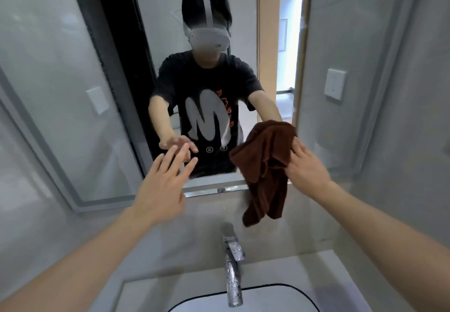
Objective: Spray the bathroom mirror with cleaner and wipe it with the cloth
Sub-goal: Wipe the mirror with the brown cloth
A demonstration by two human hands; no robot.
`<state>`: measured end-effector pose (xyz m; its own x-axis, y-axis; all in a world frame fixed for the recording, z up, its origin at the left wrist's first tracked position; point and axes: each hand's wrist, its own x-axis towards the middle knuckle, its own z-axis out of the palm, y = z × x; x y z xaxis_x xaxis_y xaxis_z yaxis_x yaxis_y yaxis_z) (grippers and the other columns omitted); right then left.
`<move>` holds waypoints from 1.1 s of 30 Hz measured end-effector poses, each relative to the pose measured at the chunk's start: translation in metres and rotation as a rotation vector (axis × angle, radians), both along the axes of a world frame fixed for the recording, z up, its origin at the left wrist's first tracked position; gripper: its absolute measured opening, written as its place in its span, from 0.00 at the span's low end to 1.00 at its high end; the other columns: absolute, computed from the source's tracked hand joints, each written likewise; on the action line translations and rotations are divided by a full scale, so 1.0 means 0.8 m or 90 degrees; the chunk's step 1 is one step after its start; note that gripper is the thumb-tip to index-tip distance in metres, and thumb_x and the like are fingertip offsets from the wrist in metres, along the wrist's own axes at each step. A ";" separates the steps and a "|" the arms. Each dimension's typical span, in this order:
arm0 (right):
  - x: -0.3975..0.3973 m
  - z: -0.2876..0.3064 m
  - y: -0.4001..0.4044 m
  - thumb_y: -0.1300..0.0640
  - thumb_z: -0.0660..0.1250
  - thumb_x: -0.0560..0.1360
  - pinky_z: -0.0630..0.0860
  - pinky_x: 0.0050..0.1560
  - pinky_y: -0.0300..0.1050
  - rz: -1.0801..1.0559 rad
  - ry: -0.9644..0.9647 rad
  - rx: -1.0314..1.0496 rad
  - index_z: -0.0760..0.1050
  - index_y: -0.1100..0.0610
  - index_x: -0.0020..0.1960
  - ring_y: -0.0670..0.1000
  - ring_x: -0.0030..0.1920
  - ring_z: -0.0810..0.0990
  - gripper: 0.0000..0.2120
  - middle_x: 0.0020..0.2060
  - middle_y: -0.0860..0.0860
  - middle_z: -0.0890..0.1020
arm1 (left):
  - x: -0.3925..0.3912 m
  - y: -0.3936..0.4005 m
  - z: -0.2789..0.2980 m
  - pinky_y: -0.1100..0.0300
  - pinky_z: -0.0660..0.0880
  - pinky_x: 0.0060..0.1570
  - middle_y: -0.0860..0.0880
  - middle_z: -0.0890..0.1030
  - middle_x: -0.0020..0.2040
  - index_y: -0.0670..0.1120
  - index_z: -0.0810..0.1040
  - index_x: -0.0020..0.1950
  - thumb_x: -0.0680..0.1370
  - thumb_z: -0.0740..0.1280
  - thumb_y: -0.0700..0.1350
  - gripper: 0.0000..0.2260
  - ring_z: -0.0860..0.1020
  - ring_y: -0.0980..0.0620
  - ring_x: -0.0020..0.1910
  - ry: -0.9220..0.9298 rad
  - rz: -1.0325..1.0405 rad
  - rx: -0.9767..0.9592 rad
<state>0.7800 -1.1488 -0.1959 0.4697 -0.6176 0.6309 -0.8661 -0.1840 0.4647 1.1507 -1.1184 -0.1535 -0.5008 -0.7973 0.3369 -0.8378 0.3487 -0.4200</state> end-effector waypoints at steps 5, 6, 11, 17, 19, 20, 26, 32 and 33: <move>-0.072 -0.012 0.023 0.62 0.62 0.77 0.77 0.59 0.66 -0.079 -0.400 0.104 0.65 0.61 0.72 0.71 0.61 0.77 0.24 0.63 0.68 0.77 | 0.011 0.002 -0.014 0.39 0.63 0.72 0.41 0.52 0.81 0.46 0.62 0.78 0.67 0.70 0.48 0.40 0.54 0.35 0.78 -0.002 0.068 0.026; -0.082 -0.012 0.031 0.55 0.60 0.79 0.78 0.58 0.62 -0.117 -0.471 0.100 0.66 0.56 0.71 0.67 0.61 0.78 0.21 0.64 0.63 0.78 | 0.010 0.002 -0.016 0.39 0.64 0.71 0.40 0.52 0.81 0.45 0.62 0.78 0.67 0.70 0.48 0.40 0.54 0.35 0.78 -0.007 0.077 0.027; -0.121 -0.035 0.029 0.45 0.52 0.74 0.71 0.40 0.49 -0.197 -0.634 0.210 0.71 0.52 0.49 0.60 0.41 0.78 0.14 0.45 0.59 0.80 | -0.002 0.006 -0.022 0.40 0.64 0.72 0.40 0.49 0.81 0.45 0.61 0.78 0.67 0.70 0.47 0.41 0.55 0.37 0.79 0.020 0.108 0.031; -0.079 -0.042 0.016 0.53 0.56 0.79 0.66 0.44 0.45 -0.156 -0.714 0.258 0.73 0.56 0.64 0.55 0.45 0.73 0.16 0.52 0.57 0.78 | 0.005 0.031 -0.028 0.43 0.62 0.73 0.43 0.53 0.81 0.45 0.64 0.77 0.68 0.68 0.46 0.37 0.59 0.41 0.78 0.090 0.148 0.055; -0.048 -0.035 0.022 0.52 0.56 0.79 0.65 0.47 0.41 -0.103 -0.738 0.268 0.72 0.56 0.66 0.54 0.50 0.76 0.18 0.57 0.54 0.80 | 0.015 0.047 -0.034 0.43 0.60 0.74 0.43 0.51 0.81 0.46 0.63 0.77 0.69 0.67 0.47 0.36 0.57 0.42 0.79 0.103 0.168 0.070; -0.026 -0.024 0.029 0.53 0.59 0.79 0.66 0.46 0.40 -0.052 -0.759 0.248 0.72 0.54 0.63 0.50 0.49 0.78 0.14 0.55 0.50 0.80 | 0.020 0.054 -0.037 0.44 0.58 0.75 0.43 0.50 0.82 0.47 0.63 0.77 0.69 0.66 0.47 0.36 0.56 0.42 0.79 0.107 0.176 0.077; 0.115 -0.001 0.027 0.56 0.63 0.79 0.69 0.70 0.57 0.145 -0.596 0.206 0.68 0.52 0.72 0.59 0.67 0.73 0.22 0.68 0.58 0.75 | 0.041 0.098 -0.048 0.46 0.52 0.77 0.45 0.43 0.82 0.49 0.57 0.79 0.70 0.63 0.48 0.37 0.51 0.43 0.80 0.176 0.194 0.115; 0.257 -0.001 0.014 0.59 0.64 0.78 0.65 0.72 0.63 0.221 -0.221 0.206 0.66 0.66 0.75 0.69 0.73 0.68 0.27 0.71 0.66 0.73 | 0.053 0.149 -0.043 0.51 0.50 0.77 0.46 0.42 0.82 0.50 0.50 0.80 0.72 0.62 0.48 0.37 0.49 0.44 0.80 0.277 0.197 0.152; 0.276 0.006 0.024 0.58 0.66 0.77 0.67 0.72 0.63 0.227 -0.226 0.208 0.66 0.66 0.75 0.69 0.73 0.68 0.28 0.71 0.66 0.72 | 0.061 0.155 -0.042 0.51 0.51 0.77 0.46 0.43 0.82 0.51 0.50 0.80 0.72 0.62 0.47 0.37 0.50 0.45 0.79 0.303 0.198 0.156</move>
<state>1.0007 -1.1297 -0.1909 0.4794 -0.6484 0.5913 -0.8163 -0.5769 0.0292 1.1994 -0.9941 -0.1867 -0.0727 -0.9643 0.2546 -0.9915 0.0974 0.0859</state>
